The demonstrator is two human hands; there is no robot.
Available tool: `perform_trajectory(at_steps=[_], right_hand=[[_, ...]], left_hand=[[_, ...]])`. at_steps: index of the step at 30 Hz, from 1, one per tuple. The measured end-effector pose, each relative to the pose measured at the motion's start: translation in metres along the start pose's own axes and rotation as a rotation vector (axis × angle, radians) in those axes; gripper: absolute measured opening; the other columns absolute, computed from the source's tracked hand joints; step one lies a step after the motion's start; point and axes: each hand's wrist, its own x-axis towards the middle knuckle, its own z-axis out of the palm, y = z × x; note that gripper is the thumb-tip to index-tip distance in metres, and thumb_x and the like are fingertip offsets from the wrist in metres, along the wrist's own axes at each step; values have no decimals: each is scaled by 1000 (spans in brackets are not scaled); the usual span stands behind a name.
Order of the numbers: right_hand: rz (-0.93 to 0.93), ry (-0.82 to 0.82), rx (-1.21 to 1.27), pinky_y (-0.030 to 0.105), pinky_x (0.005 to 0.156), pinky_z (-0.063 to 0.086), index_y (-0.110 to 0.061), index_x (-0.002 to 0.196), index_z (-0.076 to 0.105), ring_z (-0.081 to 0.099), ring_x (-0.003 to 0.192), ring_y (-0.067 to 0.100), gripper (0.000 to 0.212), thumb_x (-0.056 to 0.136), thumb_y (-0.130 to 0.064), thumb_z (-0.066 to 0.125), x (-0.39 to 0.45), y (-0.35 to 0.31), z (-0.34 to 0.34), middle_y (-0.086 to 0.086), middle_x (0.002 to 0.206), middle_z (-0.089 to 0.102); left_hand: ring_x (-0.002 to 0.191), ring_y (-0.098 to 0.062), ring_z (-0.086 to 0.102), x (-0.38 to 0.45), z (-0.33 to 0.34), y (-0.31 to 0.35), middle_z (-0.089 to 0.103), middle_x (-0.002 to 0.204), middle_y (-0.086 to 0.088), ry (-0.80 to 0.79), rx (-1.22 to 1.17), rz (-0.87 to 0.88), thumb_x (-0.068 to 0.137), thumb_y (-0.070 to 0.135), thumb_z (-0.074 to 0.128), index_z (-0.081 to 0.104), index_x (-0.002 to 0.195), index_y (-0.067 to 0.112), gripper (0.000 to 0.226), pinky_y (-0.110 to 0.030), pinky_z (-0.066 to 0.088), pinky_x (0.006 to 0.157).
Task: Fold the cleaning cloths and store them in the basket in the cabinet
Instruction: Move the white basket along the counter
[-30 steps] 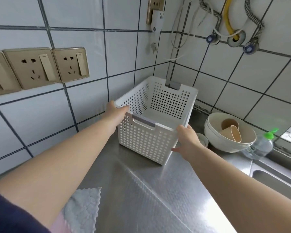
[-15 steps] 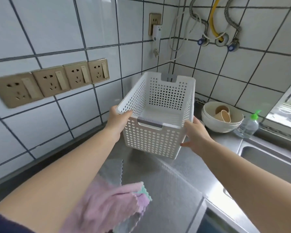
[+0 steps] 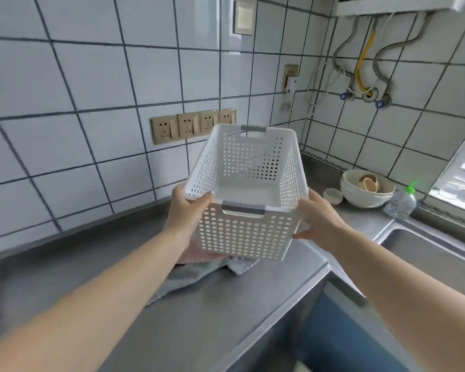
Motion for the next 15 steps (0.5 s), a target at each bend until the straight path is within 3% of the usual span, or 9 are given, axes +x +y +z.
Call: perform_trajectory(at_steps=[4,11,15], right_hand=[[-12,-102,-18,61,76,54,-34,110,60,65,97,22,43,85,-6,40,-38,12,34,-2,108,68],[63,-278,-41,55,75,56,-32,105,63,59,73,20,47,79,-2,38,-78,40,119,4,97,65],[66,-343,-117,64,74,52,-28,97,61,54,69,16,41,82,1,36,-104,50,168,5,89,59]], left_hand=[[93,-6,56,-58,-55,4,57,108,5,94,-53,25,85,22,66,40,126,20,49,-21,43,71],[96,-5,57,-129,-153,-17,57,116,3,329,-44,-3,84,21,69,40,130,17,55,-20,44,70],[96,-7,60,-158,-203,-33,61,115,1,421,-9,-35,83,21,69,43,129,16,53,-19,45,69]])
